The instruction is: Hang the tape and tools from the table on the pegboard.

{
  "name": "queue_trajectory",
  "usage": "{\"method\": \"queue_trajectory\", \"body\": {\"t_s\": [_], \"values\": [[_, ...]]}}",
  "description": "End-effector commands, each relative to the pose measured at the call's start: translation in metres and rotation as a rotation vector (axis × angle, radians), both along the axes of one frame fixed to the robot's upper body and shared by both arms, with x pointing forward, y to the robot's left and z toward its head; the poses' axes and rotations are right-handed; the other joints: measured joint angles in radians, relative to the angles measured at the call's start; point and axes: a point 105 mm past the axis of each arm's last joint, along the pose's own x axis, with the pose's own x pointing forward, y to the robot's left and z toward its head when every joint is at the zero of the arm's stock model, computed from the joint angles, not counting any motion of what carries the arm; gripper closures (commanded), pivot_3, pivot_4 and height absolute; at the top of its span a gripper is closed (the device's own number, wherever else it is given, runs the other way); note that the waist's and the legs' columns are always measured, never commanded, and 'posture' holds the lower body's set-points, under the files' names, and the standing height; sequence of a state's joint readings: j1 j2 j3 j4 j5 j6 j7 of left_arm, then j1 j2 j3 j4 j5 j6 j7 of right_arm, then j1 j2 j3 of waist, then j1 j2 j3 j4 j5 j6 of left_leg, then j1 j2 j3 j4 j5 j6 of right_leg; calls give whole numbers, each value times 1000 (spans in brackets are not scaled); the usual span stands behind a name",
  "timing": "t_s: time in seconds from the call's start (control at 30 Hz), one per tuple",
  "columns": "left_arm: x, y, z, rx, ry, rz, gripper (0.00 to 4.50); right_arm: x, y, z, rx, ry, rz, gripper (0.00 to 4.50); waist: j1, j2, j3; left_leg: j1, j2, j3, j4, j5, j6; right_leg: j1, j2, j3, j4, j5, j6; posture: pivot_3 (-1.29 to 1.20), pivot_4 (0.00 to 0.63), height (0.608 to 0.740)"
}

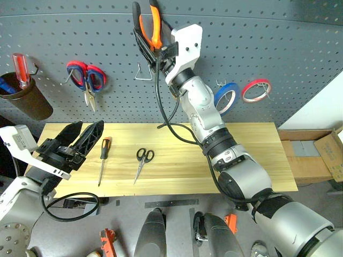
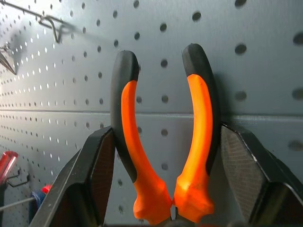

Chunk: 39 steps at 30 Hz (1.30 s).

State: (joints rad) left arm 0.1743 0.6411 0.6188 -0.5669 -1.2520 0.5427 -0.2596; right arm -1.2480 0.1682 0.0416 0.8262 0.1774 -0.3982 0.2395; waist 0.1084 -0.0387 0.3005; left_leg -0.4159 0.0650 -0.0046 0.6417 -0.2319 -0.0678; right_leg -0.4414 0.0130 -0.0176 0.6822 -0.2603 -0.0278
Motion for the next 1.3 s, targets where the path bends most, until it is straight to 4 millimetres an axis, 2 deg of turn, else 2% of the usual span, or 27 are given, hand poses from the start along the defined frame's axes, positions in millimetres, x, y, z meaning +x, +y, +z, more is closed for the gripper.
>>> {"method": "queue_trajectory", "body": {"t_s": [0.03,0.17,0.6,0.93,1.3], "values": [[-5,1,8,11,-31,-2,0,-27,39,20,71,-14,94,1690,0,0,0,0,0,0,0,0,0,0,0,0,0,0,0,346,255,740],[-5,2,7,11,-30,-3,0,-31,45,17,38,-30,86,1690,0,0,0,0,0,-1,2,2,2,0,0,-1,0,2,2,344,253,740],[-4,4,-1,5,-25,-11,0,-74,64,26,-78,-244,84,1690,0,0,0,-2,0,0,-1,2,2,-1,1,0,-2,4,-1,336,251,740],[-6,5,-1,12,-20,-13,0,-64,70,23,-82,-197,79,1690,3,0,0,-1,0,-1,0,2,2,0,1,-1,-1,4,-1,347,248,740],[-7,-7,8,15,-23,-10,0,-53,72,16,-105,-181,61,1690,6,0,0,-1,0,-1,0,2,2,0,1,-1,-1,4,-1,359,255,740]]}}
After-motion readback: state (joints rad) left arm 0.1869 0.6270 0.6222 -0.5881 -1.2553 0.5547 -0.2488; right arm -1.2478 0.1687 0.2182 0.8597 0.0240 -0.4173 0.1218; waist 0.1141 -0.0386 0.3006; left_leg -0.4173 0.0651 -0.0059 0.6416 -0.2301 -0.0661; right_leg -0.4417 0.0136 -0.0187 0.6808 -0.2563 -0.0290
